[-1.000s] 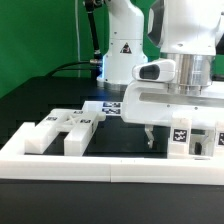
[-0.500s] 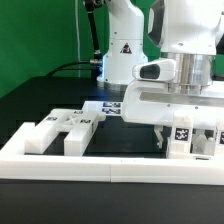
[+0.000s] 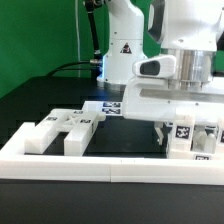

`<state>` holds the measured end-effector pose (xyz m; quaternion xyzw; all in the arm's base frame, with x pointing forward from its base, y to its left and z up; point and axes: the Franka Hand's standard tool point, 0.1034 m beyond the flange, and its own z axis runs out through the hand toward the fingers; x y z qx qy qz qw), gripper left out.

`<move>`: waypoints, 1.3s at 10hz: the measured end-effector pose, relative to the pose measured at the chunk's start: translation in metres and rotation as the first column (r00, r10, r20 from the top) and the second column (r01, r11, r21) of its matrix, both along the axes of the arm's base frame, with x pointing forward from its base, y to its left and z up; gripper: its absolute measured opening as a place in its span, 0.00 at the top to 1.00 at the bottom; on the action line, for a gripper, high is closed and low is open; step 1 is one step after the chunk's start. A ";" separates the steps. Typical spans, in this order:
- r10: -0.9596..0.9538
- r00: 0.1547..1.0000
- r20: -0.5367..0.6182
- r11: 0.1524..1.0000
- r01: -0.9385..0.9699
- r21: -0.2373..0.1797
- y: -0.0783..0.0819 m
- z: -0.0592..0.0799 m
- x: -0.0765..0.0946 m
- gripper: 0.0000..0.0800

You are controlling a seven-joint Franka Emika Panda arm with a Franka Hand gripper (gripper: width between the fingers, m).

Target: Assemble chair

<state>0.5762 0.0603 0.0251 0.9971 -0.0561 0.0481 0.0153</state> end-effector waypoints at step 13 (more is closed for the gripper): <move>0.011 0.846 -0.533 1.000 0.002 0.023 -0.019 0.037 -0.014 0.58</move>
Offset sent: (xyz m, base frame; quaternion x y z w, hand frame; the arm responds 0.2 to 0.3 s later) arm -0.0068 -0.0136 0.0311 0.0115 -0.0294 -0.0100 0.9995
